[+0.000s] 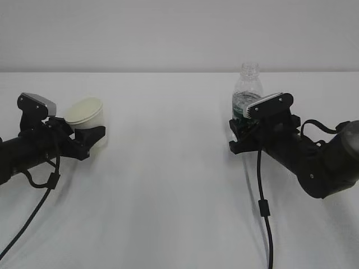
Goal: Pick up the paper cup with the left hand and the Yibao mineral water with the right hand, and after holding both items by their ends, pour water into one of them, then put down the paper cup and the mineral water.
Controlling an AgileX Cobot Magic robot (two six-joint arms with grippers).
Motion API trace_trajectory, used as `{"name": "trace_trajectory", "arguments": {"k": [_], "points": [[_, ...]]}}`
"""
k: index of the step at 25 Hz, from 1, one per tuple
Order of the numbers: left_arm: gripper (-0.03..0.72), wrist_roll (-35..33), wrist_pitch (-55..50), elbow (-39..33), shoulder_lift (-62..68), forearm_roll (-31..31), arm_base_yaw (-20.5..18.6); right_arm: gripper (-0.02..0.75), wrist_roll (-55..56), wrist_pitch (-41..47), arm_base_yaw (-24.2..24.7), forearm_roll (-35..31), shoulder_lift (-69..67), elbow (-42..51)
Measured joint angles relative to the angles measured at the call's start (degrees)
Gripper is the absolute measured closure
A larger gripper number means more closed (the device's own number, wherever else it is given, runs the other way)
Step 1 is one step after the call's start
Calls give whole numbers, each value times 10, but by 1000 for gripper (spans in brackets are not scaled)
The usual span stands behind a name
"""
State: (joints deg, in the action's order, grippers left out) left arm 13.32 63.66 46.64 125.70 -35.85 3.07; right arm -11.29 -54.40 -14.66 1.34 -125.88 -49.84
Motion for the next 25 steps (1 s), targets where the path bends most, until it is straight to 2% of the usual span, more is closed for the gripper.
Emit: {"name": "trace_trajectory", "arguments": {"k": [11,25], "points": [[244,81,-2,0,-24,-128,7,258,-20,72,0,85,67,1],[244,101,-4,4,-34,-160,113,259,-28,160,0,211,124,1]]}}
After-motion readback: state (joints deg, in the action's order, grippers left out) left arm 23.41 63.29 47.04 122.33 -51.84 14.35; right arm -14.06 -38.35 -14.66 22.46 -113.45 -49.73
